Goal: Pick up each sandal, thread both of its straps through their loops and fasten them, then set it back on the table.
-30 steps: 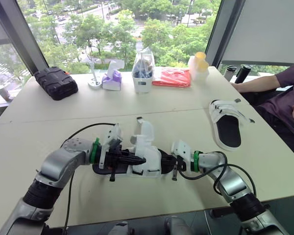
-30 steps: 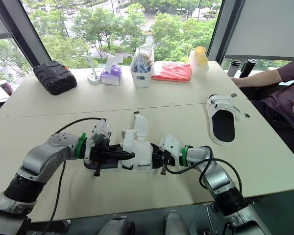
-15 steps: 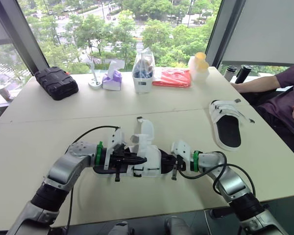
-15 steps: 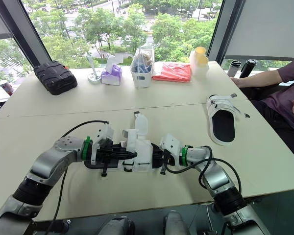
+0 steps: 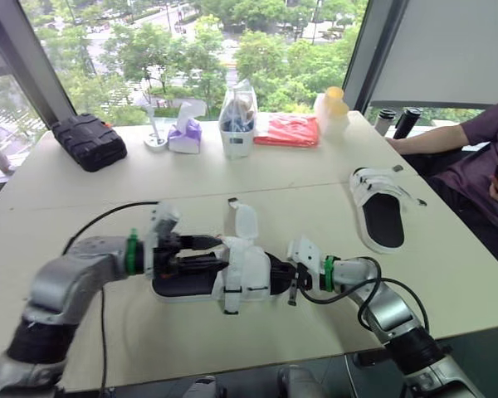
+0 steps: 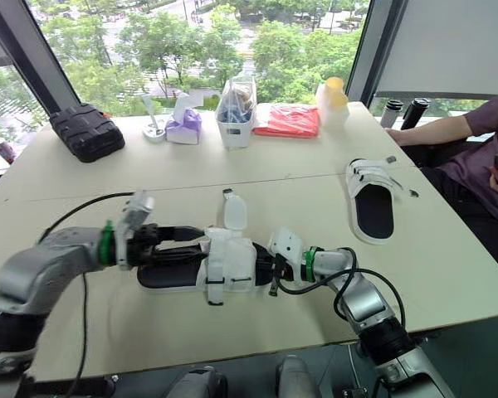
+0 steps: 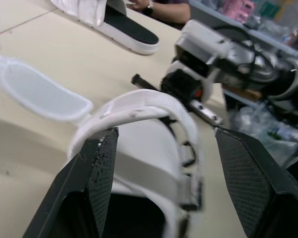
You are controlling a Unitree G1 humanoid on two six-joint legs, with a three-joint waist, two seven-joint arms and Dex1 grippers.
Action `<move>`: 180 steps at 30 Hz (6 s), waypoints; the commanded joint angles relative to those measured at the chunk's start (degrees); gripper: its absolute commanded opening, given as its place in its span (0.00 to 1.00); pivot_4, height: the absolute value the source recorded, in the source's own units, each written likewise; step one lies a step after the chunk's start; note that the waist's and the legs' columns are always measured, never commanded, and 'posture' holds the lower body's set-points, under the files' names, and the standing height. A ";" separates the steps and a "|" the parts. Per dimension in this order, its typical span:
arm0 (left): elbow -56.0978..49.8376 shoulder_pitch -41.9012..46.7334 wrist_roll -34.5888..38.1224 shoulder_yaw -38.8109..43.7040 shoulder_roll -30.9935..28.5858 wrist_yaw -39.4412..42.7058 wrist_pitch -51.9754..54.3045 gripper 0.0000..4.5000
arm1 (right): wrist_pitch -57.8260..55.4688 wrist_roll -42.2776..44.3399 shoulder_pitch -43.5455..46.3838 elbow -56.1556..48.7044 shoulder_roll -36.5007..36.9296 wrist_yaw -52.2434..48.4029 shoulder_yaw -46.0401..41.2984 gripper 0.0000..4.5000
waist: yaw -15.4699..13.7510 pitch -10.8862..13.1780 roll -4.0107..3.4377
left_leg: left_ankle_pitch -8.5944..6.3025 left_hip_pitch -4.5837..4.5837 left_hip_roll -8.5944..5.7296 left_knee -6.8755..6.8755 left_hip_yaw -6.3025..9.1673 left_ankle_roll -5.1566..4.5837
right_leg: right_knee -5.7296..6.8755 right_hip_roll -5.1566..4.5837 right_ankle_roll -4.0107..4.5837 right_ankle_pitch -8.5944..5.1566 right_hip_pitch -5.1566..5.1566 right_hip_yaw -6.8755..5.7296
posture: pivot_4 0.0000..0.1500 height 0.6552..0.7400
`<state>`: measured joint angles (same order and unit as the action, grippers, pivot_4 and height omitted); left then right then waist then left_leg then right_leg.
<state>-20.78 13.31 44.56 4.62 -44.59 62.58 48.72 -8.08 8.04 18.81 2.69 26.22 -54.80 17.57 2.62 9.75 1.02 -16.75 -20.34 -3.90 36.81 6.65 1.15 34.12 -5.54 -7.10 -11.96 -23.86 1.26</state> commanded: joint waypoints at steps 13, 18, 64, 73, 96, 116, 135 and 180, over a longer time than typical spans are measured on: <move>-4.86 -9.12 -7.14 -8.09 -3.24 0.33 -6.16 0.74 | -1.34 -3.58 -0.70 6.60 -0.78 -0.37 3.23 0.00 | -0.15 0.01 0.01 | -0.11 0.03 0.19 0.04 -0.02 0.19 | -0.03 0.03 0.21 -0.07 0.05 -0.03 | 1.00 1.00; -0.76 -6.44 -10.55 -12.62 -0.44 0.44 -8.37 0.74 | -1.50 -3.64 -1.27 6.10 -0.82 0.02 3.12 0.00 | -0.12 0.00 -0.01 | -0.12 0.02 0.38 0.04 -0.09 0.21 | -0.04 0.30 0.36 -0.04 -0.01 -0.04 | 1.00 1.00; 12.89 7.59 18.95 0.15 11.34 -11.16 12.12 0.01 | -0.46 -4.03 1.21 9.93 -0.50 -0.20 3.72 0.00 | -0.22 0.00 -0.02 | -0.12 0.00 0.73 0.11 -0.07 0.21 | 0.06 0.87 0.82 0.12 -0.15 -0.04 | 1.00 1.00; 21.07 12.92 18.57 4.37 15.71 -15.30 12.73 0.70 | -0.32 -4.10 0.53 9.78 -0.84 0.51 3.80 0.00 | -0.17 -0.03 -0.01 | -0.11 0.03 0.72 0.15 -0.05 0.23 | 0.06 0.87 0.85 0.14 -0.10 -0.06 | 1.00 1.00; 48.76 39.41 -23.47 -26.69 16.63 18.78 -24.23 0.70 | 0.71 -4.56 1.19 11.80 -2.32 1.56 4.08 0.00 | -0.05 -0.05 0.03 | 0.00 0.10 0.70 0.14 -0.11 0.43 | 0.04 1.03 0.97 0.22 -0.02 -0.15 | 1.00 1.00; 77.36 50.16 -33.71 -28.09 27.94 29.92 -35.10 0.43 | -0.39 -4.65 -1.68 9.32 -2.90 4.35 3.46 0.00 | 0.12 -0.06 0.06 | 0.00 0.09 0.73 0.14 -0.08 0.41 | 0.09 1.07 0.72 0.35 -0.05 -0.16 | 1.00 1.00; 65.76 50.08 -26.13 -18.57 25.10 29.41 -26.89 0.01 | 0.07 -4.79 -0.78 10.54 -2.96 4.35 3.58 0.00 | 0.14 -0.05 0.07 | 0.00 0.09 0.74 0.14 -0.06 0.41 | 0.15 1.07 0.71 0.36 -0.08 -0.17 | 1.00 1.00; 44.76 21.98 -22.69 -3.01 16.17 -0.77 -19.61 0.01 | 0.96 -5.48 -1.41 11.78 -3.42 3.64 4.83 0.00 | -0.01 -0.07 0.07 | -0.01 0.85 0.84 -0.03 -0.04 0.44 | 0.13 1.09 0.95 0.23 0.54 -0.14 | 1.00 1.00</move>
<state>23.24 35.22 23.09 2.07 -27.56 61.29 31.20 -4.45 7.54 19.86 8.36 22.47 -52.14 19.00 2.61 9.68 1.09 -16.76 -19.49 -3.06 36.78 6.62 1.59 34.25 -4.45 -6.16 -11.74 -23.32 1.12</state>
